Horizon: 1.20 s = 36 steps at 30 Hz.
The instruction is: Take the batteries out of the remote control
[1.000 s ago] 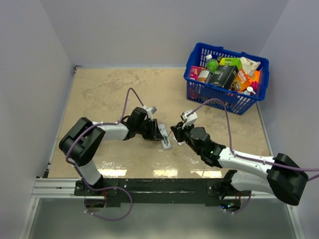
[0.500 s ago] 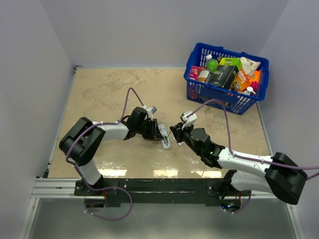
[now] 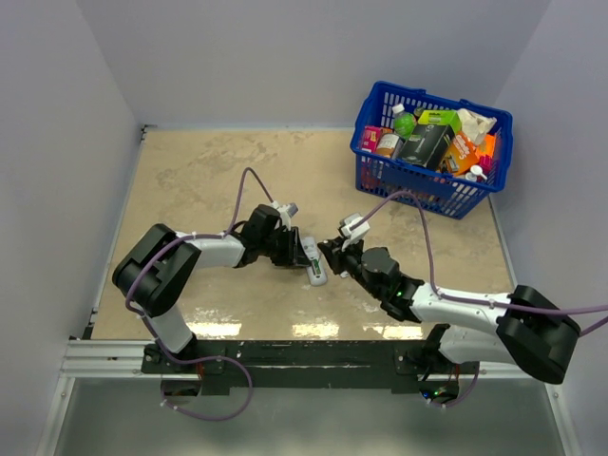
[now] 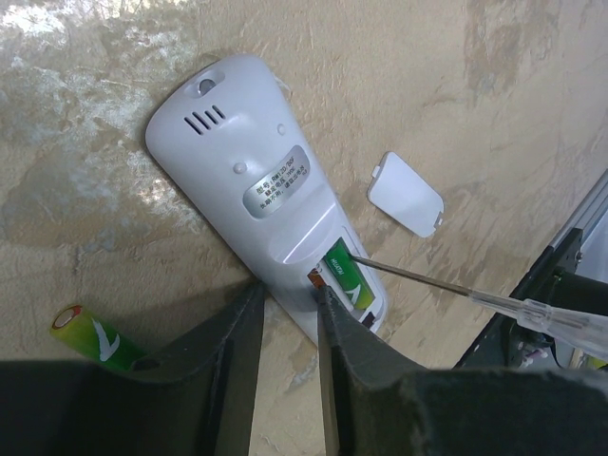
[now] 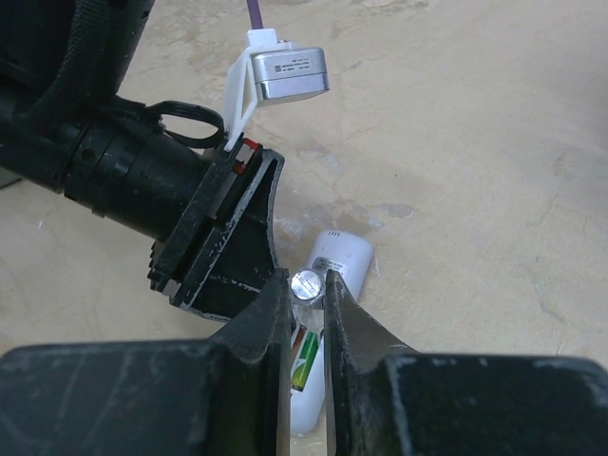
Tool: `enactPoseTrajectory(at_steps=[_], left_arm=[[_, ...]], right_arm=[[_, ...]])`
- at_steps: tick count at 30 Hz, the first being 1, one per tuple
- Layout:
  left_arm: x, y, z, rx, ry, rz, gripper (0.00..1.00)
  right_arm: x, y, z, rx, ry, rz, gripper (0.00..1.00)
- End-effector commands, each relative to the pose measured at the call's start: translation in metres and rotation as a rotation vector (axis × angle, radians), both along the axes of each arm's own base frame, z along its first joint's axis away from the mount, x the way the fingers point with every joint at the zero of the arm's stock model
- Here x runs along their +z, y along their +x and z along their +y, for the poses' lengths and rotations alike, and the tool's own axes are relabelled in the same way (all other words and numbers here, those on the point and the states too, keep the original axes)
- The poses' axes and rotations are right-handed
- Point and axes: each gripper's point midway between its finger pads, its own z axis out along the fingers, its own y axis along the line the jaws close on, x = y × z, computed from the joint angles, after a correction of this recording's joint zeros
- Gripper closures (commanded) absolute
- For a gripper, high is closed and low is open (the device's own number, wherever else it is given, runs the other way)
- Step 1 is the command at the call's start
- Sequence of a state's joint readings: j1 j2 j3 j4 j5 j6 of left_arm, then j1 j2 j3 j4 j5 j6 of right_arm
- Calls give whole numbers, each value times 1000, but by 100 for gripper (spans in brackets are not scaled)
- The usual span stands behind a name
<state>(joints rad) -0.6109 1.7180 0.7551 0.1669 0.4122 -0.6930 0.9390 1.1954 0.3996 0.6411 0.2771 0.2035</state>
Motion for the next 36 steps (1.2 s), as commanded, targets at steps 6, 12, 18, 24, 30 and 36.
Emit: enactPoseTrajectory(at_steps=[6,12,18,24,30,36], left_arm=[[6,3,-2,-10,-3,-36,67],[10,5,-2,-12,2,-44,67],[8,6,1,-7,23,-49,67],[5,4,4,-4,34,-42,67],[5,3,4,-2,30,-41,67],[30,17,-4,-16,15,-95,63]], right_arm=[[-64,-57,6,144,-34,217,100],[-68,-47,-7,17,-35,275,100],[-88,-44,-18,-75,-36,376,100],[-108,-46,-22,-96,31,441,100],[-83,-39,-21,-94,34,384,100],[-31,-28,-7,-39,-1,288,100]])
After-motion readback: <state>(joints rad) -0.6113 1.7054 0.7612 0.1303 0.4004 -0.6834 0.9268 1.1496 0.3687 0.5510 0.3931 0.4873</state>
